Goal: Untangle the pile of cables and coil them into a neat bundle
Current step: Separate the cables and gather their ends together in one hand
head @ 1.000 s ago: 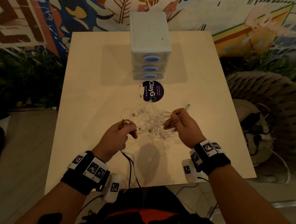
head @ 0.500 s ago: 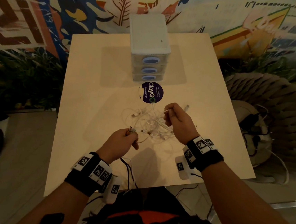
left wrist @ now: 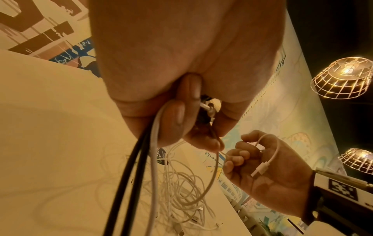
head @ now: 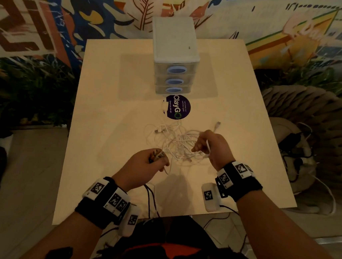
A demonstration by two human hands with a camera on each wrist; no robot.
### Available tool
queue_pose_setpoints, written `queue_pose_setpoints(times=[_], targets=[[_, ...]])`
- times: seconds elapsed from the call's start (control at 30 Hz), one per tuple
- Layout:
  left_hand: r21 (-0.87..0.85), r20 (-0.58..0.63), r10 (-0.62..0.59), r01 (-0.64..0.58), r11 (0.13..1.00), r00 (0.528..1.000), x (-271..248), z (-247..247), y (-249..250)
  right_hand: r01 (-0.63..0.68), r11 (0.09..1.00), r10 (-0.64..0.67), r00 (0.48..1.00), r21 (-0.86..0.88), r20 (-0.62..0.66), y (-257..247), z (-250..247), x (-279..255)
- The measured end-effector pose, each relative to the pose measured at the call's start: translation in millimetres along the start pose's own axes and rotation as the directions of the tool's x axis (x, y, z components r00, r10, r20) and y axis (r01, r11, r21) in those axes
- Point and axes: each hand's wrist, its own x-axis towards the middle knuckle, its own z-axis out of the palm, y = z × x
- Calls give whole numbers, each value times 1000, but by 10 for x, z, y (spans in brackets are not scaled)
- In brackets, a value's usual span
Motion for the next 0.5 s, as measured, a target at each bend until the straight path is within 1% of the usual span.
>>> queue_pose_setpoints(times=[0.07, 0.2, 0.33, 0.4, 0.5], targets=[[21, 48, 65, -66, 998, 997, -20, 18, 13, 18, 993, -16, 1000, -117, 16, 37, 18, -31], [121, 207, 193, -221, 968, 959, -52, 104, 124, 18, 979, 1, 996, -204, 92, 64, 134, -55], [166, 268, 240, -290, 942, 933, -66, 168, 177, 35, 911, 21, 991, -411, 131, 74, 209, -32], [206, 292, 213, -279, 938, 932, -61, 141, 158, 43, 907, 26, 987, -418, 158, 84, 224, -31], [255, 300, 145, -226, 940, 943, -17, 36, 102, -21, 961, 73, 981, -275, 179, 80, 231, -21]])
